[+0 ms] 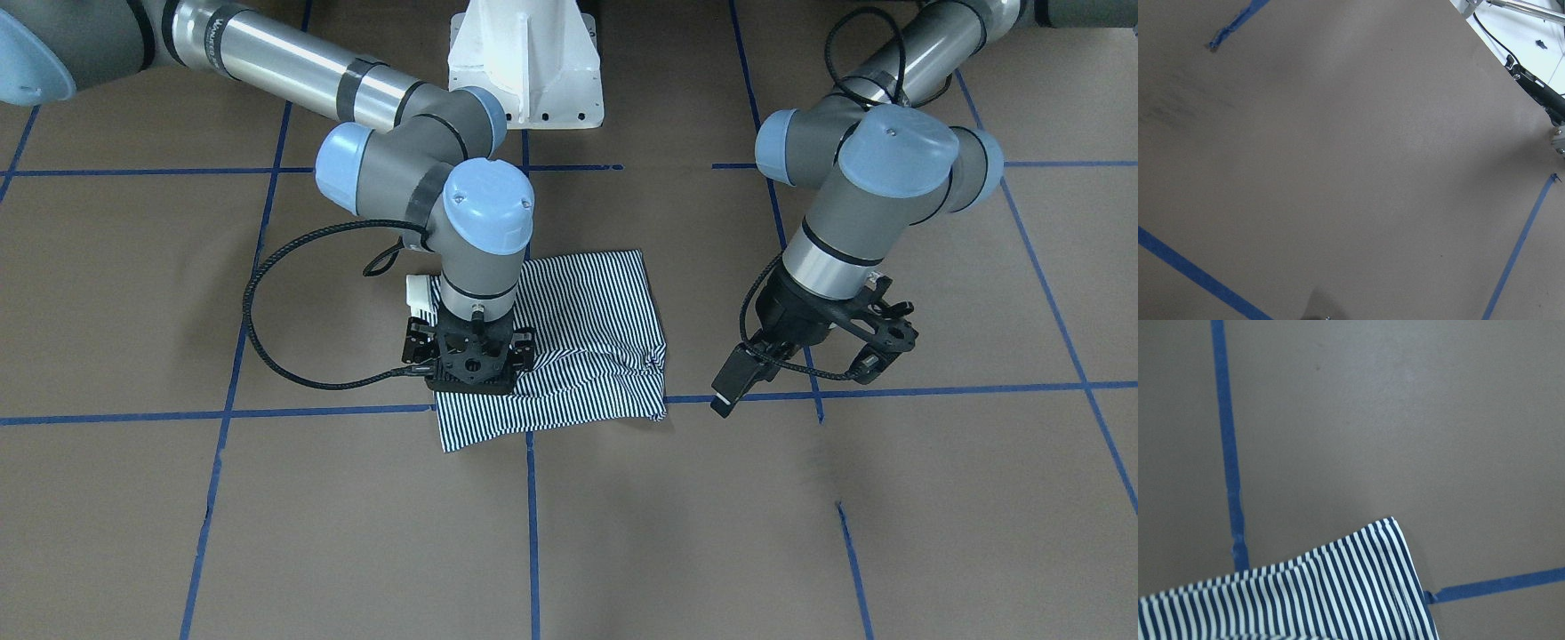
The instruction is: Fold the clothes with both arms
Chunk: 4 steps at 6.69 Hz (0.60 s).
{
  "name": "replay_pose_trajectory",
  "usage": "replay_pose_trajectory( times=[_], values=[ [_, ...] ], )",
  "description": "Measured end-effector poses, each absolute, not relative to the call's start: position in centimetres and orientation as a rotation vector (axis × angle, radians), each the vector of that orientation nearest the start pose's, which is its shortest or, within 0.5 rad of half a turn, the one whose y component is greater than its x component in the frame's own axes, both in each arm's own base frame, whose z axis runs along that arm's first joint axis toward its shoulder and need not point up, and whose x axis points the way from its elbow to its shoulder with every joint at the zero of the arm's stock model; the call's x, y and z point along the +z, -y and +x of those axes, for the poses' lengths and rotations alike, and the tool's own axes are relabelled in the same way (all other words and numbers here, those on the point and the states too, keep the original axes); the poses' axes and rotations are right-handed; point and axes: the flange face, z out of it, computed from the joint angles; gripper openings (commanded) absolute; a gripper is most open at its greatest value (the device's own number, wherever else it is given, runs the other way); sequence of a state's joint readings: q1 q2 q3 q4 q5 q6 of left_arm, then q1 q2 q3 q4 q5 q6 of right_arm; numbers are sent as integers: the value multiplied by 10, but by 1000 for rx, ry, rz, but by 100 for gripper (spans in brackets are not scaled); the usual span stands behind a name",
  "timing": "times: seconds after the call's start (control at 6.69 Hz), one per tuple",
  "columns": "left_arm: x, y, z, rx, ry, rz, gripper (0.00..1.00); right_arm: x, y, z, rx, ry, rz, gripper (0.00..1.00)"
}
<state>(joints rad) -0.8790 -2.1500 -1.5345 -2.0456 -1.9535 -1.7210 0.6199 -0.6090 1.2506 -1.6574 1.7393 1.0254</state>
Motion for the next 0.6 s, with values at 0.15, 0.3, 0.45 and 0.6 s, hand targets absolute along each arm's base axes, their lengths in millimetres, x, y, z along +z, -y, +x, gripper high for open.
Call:
replay_pose_trajectory(
  times=[0.15,0.3,0.45,0.6],
  values=[
    [279,600,371,-732,-1088,36,100,208,557,-590,-62,507,185,100],
    [277,599,370,-728,-1090,32,100,219,559,-596,-129,466,199,100],
    [276,598,368,-722,-1094,19,100,230,562,-599,-171,436,204,100],
    [277,598,365,-720,-1097,10,100,237,565,-601,-192,420,204,100]
  ],
)
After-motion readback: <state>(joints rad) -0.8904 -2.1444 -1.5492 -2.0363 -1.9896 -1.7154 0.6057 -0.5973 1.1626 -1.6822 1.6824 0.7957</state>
